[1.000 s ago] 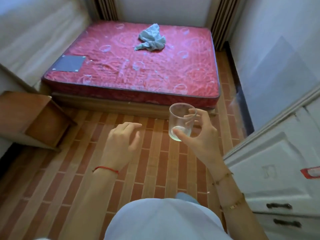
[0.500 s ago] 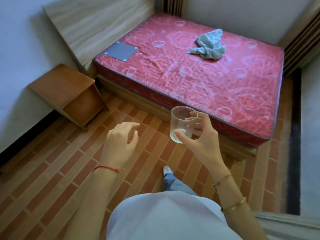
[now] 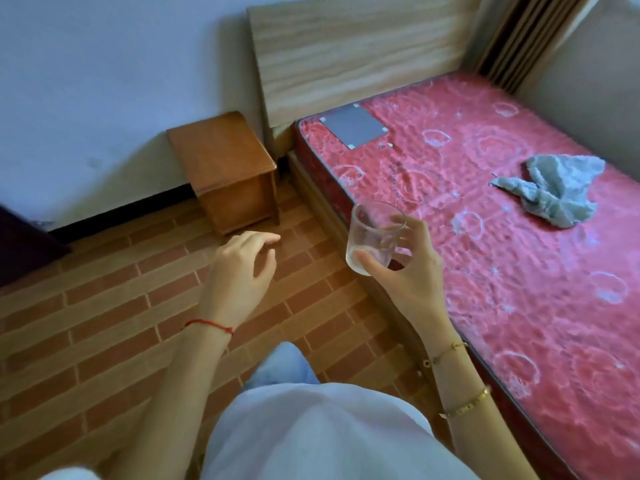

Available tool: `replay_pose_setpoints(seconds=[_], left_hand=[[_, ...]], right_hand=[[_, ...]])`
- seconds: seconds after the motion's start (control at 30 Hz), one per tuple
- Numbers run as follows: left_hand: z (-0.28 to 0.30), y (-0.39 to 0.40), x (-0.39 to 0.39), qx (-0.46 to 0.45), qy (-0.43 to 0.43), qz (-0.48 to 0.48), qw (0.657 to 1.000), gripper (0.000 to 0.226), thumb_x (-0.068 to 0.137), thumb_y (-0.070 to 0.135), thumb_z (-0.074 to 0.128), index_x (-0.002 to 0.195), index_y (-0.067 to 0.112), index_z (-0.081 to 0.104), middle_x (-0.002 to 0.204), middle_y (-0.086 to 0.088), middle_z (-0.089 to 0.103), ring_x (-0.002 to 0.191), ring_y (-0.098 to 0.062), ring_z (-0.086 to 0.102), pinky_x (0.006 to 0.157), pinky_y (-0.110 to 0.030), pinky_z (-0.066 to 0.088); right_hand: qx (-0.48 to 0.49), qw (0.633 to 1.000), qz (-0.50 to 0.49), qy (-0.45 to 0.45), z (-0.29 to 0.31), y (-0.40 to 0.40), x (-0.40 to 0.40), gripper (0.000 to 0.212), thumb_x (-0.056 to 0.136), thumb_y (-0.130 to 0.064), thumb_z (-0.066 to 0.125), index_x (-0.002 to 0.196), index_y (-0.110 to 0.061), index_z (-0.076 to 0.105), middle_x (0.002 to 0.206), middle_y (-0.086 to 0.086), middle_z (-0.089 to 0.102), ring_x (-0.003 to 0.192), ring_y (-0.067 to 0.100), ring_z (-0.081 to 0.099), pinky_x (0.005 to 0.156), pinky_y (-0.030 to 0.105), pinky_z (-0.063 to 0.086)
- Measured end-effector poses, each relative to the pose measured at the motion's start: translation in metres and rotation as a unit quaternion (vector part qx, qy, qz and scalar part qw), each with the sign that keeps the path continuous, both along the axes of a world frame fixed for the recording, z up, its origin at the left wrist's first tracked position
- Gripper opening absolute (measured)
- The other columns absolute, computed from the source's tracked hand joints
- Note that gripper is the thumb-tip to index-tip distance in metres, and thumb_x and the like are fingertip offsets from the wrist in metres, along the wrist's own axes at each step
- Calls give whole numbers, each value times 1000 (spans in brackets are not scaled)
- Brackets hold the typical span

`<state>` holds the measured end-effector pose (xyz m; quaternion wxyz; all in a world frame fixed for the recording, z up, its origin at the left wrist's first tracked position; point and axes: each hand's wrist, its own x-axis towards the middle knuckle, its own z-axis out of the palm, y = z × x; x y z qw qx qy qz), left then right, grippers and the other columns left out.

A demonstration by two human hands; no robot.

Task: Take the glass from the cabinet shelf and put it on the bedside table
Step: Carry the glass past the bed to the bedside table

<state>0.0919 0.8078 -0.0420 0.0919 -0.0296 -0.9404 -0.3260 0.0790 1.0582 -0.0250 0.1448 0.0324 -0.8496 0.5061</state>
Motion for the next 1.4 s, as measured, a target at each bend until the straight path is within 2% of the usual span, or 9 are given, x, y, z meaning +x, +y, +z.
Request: replay_pose_setpoints(seconds=[0.17,0.37,0.6,0.73,0.83,0.93,1.1,1.27,1.4], left_hand=[[-16,-25,-51,-6,-1,61,998,24,93,18,52,114,20,66,112,3,67,106,-17,61,93,-31,49],[-25,-79,-153,-6,7,81,997,24,92,16,53,112,17,67,110,1,69,101,-18,63,91,-43,52],[-4,-163,-289,-21,18,95,995,25,93,21,51,113,19,66,113,3,68,106,-16,62,95,-41,51],[2,-202,-351,-23,17,105,994,25,94,20,51,114,20,65,114,5,67,106,-15,62,96,-38,50],[2,-226,-384,-22,16,117,993,25,94,19,52,115,18,65,114,4,68,108,-15,62,97,-38,50],[-3,-246,-409,-19,3,133,991,26,94,20,51,116,18,65,114,3,68,109,-15,61,98,-37,49],[-18,-266,-441,-10,-19,161,987,27,94,21,50,116,19,65,115,3,68,109,-14,61,97,-36,50],[-37,-280,-479,-10,-31,201,979,28,94,19,50,117,16,65,117,-1,68,109,-18,63,96,-39,53],[-48,-288,-521,-15,-39,226,973,27,93,16,52,116,12,66,114,-4,69,106,-20,64,95,-41,53]], right_hand=[[4,998,53,-24,-19,-24,-76,65,70,-37,84,123,-25,49,107,-20,65,97,-3,65,78,10,52],[-5,996,78,-42,-36,-78,-182,66,68,-36,85,124,-28,50,107,-20,66,99,0,66,82,17,56],[-3,994,103,-25,-20,-171,-329,68,69,-37,85,126,-25,49,109,-29,60,103,2,66,84,23,59],[0,993,113,-14,-14,-215,-397,71,69,-41,84,128,-28,48,116,-20,61,107,4,64,86,28,59],[-5,992,121,-20,-14,-239,-434,70,69,-41,84,128,-29,48,116,-30,57,108,4,64,87,31,59],[0,991,132,-34,-19,-260,-466,70,69,-40,84,128,-27,48,114,-32,56,108,4,63,88,34,58],[4,988,150,-49,-31,-287,-509,72,67,-45,82,128,-26,49,117,-21,60,107,4,63,85,29,59],[12,981,180,-74,-46,-309,-563,70,69,-39,84,128,-28,48,114,-22,60,105,5,63,85,36,59],[22,976,200,-89,-52,-326,-614,70,70,-38,83,129,-25,48,115,-15,62,106,7,63,86,32,58]])
